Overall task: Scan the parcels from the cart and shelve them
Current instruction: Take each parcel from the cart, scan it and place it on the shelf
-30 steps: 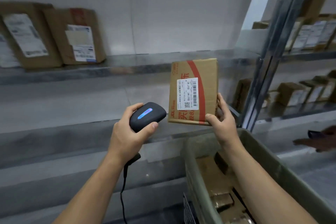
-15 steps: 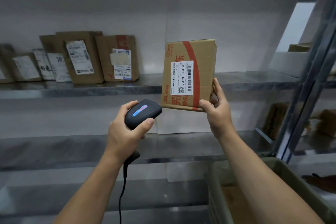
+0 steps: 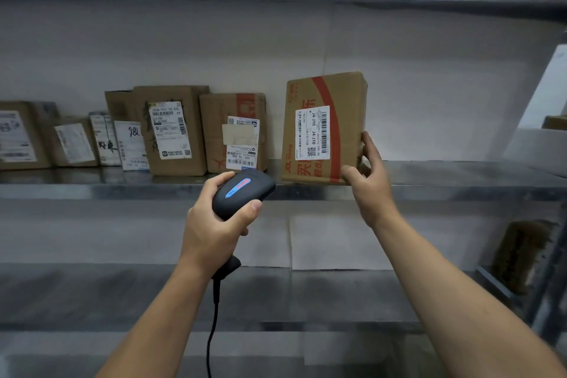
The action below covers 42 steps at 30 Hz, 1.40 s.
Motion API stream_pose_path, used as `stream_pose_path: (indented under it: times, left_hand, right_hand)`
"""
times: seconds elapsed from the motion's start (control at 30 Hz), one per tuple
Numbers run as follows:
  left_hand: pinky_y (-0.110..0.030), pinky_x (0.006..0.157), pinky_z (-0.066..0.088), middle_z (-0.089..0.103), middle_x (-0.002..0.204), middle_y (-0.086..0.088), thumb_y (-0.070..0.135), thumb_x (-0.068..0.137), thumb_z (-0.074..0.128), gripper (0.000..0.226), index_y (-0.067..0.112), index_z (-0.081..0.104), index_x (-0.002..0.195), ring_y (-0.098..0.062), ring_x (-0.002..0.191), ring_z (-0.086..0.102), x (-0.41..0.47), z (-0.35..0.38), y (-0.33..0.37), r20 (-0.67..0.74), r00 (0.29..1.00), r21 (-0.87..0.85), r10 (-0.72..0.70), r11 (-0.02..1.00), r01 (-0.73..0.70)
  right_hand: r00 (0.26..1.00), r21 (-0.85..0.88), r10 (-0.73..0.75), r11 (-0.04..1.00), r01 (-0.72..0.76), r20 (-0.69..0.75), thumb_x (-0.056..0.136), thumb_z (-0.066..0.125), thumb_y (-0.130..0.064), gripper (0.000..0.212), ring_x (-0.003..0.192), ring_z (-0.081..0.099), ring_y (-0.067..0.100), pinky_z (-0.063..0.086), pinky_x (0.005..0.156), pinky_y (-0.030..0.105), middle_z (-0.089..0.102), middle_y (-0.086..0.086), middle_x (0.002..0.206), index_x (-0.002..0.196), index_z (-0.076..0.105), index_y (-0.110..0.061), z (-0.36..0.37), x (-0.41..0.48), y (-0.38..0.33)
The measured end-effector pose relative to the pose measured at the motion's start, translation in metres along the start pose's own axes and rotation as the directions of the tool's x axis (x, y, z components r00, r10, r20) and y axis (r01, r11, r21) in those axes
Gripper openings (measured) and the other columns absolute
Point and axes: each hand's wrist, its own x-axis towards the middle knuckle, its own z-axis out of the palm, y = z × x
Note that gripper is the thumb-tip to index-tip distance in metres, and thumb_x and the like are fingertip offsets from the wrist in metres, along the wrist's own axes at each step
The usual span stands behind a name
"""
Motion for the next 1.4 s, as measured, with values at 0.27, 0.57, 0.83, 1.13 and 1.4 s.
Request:
stream_pose_path:
  times: [0.27,0.57,0.83,1.13,1.4]
  left_hand:
    - [-0.022,0.058,0.054,0.072,0.095,0.0,0.049,0.064,0.078,0.059,0.04,0.058,0.118,-0.016,0.058,0.067,0.043,-0.022,-0.024,0.012,1.0,-0.032,0.011,0.999,-0.01]
    - [-0.02,0.056,0.053,0.072,0.094,0.002,0.035,0.07,0.076,0.048,0.037,0.059,0.115,-0.014,0.055,0.064,0.066,-0.028,-0.042,0.029,0.999,-0.066,0.014,0.998,-0.012]
    - [-0.021,0.056,0.053,0.072,0.098,0.002,0.035,0.069,0.077,0.05,0.034,0.06,0.116,-0.012,0.061,0.066,0.077,-0.023,-0.046,0.012,1.0,-0.066,0.021,0.998,-0.02]
    - [-0.019,0.055,0.053,0.071,0.1,0.003,0.036,0.069,0.077,0.048,0.04,0.059,0.113,-0.014,0.064,0.067,0.083,-0.013,-0.044,-0.026,0.999,-0.053,0.026,0.998,-0.027]
    - [-0.02,0.056,0.053,0.071,0.097,-0.006,0.034,0.07,0.077,0.048,0.036,0.059,0.115,-0.014,0.062,0.066,0.087,-0.007,-0.044,-0.048,0.998,-0.05,0.04,0.998,-0.043]
  right_hand:
    - [0.998,-0.157,-0.028,0.987,0.036,0.058,0.094,0.068,-0.027,0.072,0.126,0.055,0.016,0.059,0.093,0.042,0.048,-0.01,0.141,0.151,0.03,-0.048,0.038,0.03,0.016]
    - [0.989,-0.299,0.11,0.951,-0.078,0.095,0.091,0.064,-0.001,0.09,0.124,0.05,0.015,0.054,0.097,0.037,0.039,-0.005,0.147,0.155,0.012,-0.038,0.053,0.053,0.025]
    - [0.992,-0.346,0.127,0.931,-0.115,0.013,0.091,0.073,-0.018,0.088,0.119,0.059,0.024,0.051,0.103,0.049,0.053,0.004,0.144,0.154,0.014,-0.034,0.071,0.076,0.029]
    - [0.987,-0.384,0.163,0.912,-0.144,0.016,0.092,0.071,-0.016,0.092,0.132,0.054,0.028,0.047,0.107,0.055,0.051,0.0,0.148,0.157,0.009,-0.037,0.073,0.099,0.038]
    - [0.982,-0.37,0.181,0.917,-0.152,0.047,0.094,0.069,-0.015,0.09,0.133,0.051,0.029,0.046,0.108,0.054,0.049,0.002,0.148,0.157,0.009,-0.036,0.07,0.108,0.041]
